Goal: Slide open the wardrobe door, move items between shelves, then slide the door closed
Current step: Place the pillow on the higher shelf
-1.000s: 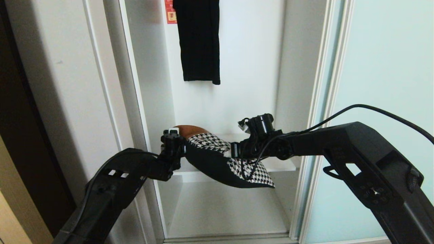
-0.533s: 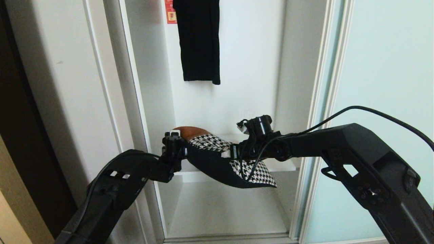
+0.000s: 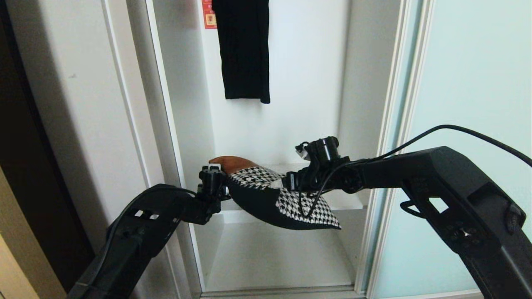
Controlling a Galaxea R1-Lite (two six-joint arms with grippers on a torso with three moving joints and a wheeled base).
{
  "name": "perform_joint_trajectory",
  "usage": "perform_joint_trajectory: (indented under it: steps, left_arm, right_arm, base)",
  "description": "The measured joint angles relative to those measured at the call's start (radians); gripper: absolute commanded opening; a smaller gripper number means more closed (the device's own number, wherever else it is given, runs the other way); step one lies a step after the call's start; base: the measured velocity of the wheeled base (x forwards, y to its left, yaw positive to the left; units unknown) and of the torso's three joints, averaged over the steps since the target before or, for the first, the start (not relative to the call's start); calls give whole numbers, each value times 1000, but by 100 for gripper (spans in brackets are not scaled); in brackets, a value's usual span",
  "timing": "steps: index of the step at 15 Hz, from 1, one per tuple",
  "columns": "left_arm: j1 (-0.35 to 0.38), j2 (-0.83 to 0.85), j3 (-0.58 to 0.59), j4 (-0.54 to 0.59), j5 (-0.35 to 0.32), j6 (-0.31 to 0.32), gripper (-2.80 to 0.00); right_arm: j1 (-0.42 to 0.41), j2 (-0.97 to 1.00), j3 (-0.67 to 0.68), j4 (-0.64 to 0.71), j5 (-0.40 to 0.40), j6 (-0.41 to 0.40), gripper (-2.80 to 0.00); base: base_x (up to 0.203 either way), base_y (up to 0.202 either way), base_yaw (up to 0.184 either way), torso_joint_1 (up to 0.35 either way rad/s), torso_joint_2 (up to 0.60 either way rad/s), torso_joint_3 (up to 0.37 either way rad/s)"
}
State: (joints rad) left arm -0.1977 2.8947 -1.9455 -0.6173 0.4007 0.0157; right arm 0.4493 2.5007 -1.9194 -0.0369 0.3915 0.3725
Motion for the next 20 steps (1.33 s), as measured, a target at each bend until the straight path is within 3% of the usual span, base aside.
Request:
perform_joint_trajectory:
  steps: [6,7,10,13,20]
  left_arm:
    - [1,-13,13,-23,37,2,-280]
    - [1,-14,12,3,36,1,-280]
    - [1,-14,8,26,35,-1,-280]
    - [2,-14,8,48,35,-1,-280]
    - [3,-17,6,55,33,-2,-280]
  right_arm:
    - [-19,-48,6,8,5,9,0]
    - [-25,-61,28,20,6,21,-280]
    - [-40,-79,105,62,5,15,-280]
    - [-43,-52,75,191,4,-2,-280]
    - [-45,-25,115,325,-8,-122,-280]
  base:
    - [0,0,0,0,0,0]
    - [0,0,0,0,0,0]
    - [0,0,0,0,0,0]
    - [0,0,0,0,0,0]
    - [0,0,0,0,0,0]
